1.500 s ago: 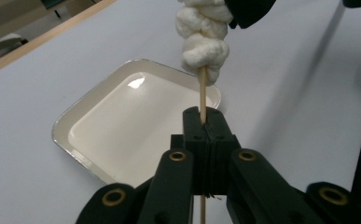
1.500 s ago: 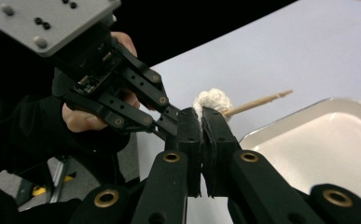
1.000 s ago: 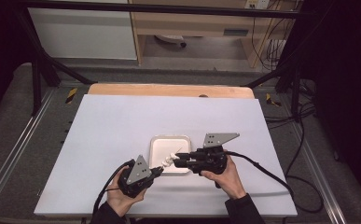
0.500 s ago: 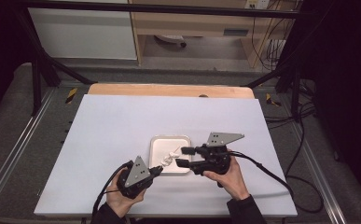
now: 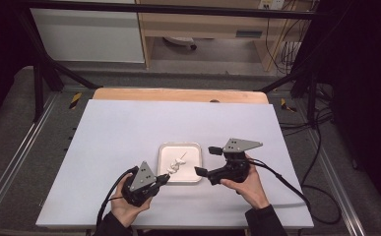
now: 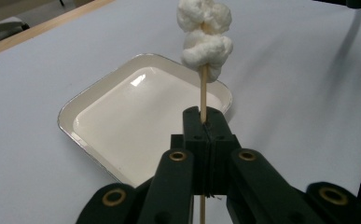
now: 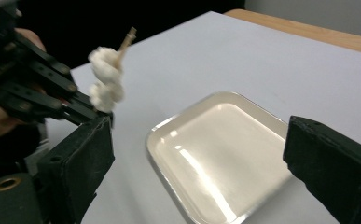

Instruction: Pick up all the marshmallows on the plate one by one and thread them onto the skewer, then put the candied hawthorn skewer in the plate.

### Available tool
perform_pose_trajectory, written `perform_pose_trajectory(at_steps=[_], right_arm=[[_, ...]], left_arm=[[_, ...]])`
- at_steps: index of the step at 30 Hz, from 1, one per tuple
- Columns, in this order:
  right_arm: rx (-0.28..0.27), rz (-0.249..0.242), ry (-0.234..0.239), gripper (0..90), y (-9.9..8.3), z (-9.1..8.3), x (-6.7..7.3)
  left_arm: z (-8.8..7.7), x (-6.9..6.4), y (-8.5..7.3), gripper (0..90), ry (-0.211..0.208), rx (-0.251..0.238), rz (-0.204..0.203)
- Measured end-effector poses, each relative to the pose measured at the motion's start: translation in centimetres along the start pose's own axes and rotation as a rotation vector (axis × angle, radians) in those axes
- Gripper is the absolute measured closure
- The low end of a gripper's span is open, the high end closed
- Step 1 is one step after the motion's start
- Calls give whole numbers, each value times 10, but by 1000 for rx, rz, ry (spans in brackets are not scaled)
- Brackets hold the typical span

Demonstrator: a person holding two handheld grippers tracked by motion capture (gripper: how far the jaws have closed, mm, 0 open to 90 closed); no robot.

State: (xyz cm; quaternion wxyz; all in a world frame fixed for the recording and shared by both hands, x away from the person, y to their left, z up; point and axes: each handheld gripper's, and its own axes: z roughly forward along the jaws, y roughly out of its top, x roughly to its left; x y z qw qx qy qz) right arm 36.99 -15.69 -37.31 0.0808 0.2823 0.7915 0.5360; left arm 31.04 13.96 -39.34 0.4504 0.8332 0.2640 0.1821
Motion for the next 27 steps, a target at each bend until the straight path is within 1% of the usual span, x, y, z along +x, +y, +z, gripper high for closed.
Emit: perform_pose_trajectory(at_steps=[3,4,6,7,9,10,13,15,17,19,21,25,27], right_arm=[[44,-3,-53,34,-9,-3,-9],[62,1,-72,25,-13,-5,-13],[88,12,-109,11,-20,-7,-19],[99,18,-128,6,-24,-9,-22],[123,29,-151,5,-31,-13,-28],[128,31,-172,5,-34,-15,-30],[148,19,-212,5,-42,-23,-37],[157,29,-227,5,-47,-27,-41],[161,29,-233,5,-52,-32,-44],[156,27,-232,5,-57,-36,-46],[158,25,-242,5,-62,-41,-49],[159,33,-239,5,-69,-48,-53],[156,28,-228,5,-72,-50,-54]], left_arm=[[0,1,1,893,-2,9,-13],[0,2,1,893,-8,8,-25],[0,4,1,893,-7,18,-36],[-1,6,1,893,-11,17,-49],[-3,8,1,892,-11,19,-60],[-4,10,2,893,-11,21,-63],[-6,15,4,892,-5,27,-80],[-6,18,6,892,-1,33,-90],[-7,21,8,892,-7,33,-109],[-6,24,10,892,2,42,-118],[-6,26,12,892,5,49,-127],[-4,32,15,891,10,69,-145],[-3,36,17,891,6,80,-157]])
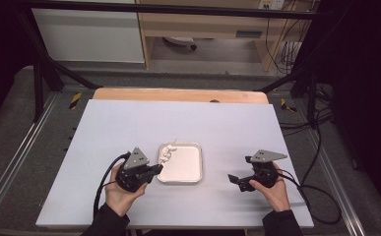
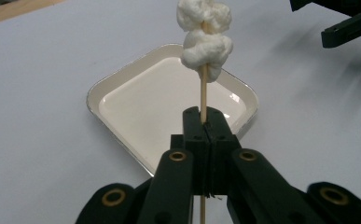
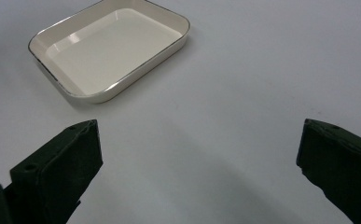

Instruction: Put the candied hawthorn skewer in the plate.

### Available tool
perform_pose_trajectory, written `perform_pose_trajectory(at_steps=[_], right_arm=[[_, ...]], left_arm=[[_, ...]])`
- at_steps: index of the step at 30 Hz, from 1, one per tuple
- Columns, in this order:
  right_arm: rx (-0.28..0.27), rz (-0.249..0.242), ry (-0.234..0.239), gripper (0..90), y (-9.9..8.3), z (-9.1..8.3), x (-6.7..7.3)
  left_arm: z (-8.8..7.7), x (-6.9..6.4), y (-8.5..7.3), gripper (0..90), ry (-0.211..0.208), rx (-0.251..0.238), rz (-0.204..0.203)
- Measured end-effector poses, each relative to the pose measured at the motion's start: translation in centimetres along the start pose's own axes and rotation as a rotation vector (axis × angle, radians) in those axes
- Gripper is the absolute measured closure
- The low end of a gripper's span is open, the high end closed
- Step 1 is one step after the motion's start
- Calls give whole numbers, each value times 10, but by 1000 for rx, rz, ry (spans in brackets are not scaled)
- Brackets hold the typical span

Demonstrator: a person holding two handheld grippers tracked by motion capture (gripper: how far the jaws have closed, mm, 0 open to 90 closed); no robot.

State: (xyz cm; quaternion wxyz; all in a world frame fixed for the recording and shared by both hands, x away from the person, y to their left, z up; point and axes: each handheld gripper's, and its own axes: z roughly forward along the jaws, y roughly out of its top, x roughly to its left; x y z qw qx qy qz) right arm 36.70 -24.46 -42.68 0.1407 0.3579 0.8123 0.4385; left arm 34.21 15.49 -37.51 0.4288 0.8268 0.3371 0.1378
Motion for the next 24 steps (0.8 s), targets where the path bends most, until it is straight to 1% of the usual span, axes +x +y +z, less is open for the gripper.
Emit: perform_pose_trajectory(at_steps=[5,7,12,18,21,24], right_arm=[[25,2,-9,5,-6,0,-1],[25,4,-3,5,-8,-1,-1],[28,8,-12,5,-14,-4,-4],[23,21,-11,5,-21,-8,-6],[25,25,-15,5,-24,-11,-9],[18,30,-15,5,-24,-13,-10]], left_arm=[[3,8,8,890,6,24,-17],[5,10,11,890,8,34,-22],[16,13,19,890,3,72,-31],[36,14,27,890,-7,136,-51],[49,15,30,889,-5,165,-65],[61,14,32,890,-2,199,-69]])
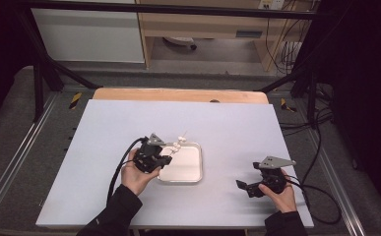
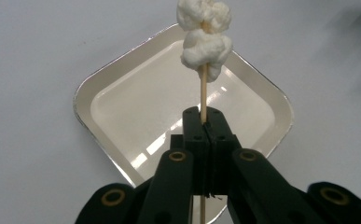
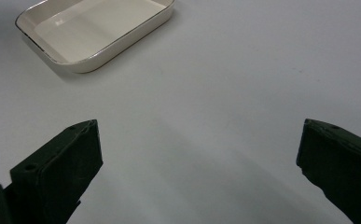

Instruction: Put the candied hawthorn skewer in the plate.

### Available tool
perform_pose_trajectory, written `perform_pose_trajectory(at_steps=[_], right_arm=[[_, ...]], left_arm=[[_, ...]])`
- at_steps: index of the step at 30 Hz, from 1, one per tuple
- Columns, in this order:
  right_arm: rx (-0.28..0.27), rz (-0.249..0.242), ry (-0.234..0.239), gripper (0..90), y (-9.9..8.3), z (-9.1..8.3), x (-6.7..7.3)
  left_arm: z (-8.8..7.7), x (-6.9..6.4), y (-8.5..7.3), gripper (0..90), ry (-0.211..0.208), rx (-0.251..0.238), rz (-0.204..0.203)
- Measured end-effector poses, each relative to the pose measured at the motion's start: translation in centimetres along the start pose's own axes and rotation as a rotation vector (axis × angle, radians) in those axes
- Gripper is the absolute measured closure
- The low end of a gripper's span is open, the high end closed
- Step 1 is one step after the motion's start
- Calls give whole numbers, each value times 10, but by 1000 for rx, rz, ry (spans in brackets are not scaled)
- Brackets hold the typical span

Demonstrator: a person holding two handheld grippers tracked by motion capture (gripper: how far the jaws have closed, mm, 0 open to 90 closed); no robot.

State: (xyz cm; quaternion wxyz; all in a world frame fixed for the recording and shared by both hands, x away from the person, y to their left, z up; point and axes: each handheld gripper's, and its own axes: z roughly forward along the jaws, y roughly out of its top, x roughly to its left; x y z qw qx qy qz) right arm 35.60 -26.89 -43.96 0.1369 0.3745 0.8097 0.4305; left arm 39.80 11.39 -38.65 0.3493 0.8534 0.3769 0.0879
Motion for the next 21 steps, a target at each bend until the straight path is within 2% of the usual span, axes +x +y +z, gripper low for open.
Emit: perform_pose_trajectory(at_steps=[5,8,10,21], right_arm=[[-3,5,2,5,0,0,1],[1,0,-1,5,-1,1,1],[0,1,1,5,-1,1,1],[3,-6,-1,5,-1,2,1]], left_arm=[[16,-2,0,890,22,58,1],[22,-3,-1,890,25,77,-4],[26,-3,-2,890,42,92,-2],[42,-1,-7,889,63,138,-16]])
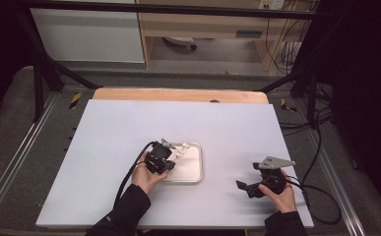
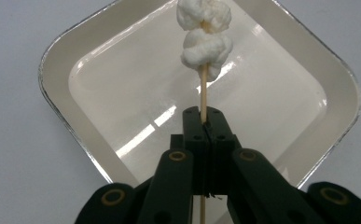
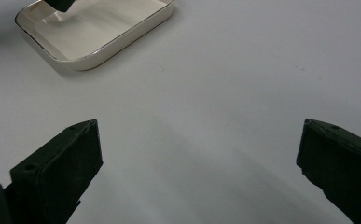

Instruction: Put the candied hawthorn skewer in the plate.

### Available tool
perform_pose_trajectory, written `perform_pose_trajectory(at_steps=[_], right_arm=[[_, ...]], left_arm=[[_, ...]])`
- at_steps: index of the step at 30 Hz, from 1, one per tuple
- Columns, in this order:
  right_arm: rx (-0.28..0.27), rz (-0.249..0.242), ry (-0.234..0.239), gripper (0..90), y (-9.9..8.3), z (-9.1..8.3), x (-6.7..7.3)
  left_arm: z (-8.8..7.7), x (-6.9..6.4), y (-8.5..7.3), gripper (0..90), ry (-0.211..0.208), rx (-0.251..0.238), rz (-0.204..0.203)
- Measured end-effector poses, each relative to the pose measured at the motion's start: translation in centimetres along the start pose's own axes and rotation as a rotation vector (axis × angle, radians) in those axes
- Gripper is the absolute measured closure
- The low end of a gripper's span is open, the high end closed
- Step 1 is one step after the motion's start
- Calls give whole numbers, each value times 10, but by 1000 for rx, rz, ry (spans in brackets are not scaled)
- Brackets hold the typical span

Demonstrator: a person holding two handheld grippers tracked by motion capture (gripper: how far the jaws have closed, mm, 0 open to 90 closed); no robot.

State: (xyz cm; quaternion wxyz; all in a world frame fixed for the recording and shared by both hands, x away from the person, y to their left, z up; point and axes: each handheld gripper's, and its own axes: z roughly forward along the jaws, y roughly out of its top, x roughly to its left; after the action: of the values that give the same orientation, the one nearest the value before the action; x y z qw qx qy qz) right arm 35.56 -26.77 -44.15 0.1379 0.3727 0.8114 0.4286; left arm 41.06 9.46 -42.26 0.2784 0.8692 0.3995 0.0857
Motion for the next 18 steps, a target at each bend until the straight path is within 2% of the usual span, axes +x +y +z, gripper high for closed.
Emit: perform_pose_trajectory(at_steps=[5,13,18], right_arm=[[1,2,1,5,0,0,0],[5,4,2,5,0,1,1],[7,1,2,5,0,1,0]], left_arm=[[6,-2,-1,888,18,27,-2],[6,-2,0,880,27,39,-13],[5,-1,0,811,29,36,-7]])
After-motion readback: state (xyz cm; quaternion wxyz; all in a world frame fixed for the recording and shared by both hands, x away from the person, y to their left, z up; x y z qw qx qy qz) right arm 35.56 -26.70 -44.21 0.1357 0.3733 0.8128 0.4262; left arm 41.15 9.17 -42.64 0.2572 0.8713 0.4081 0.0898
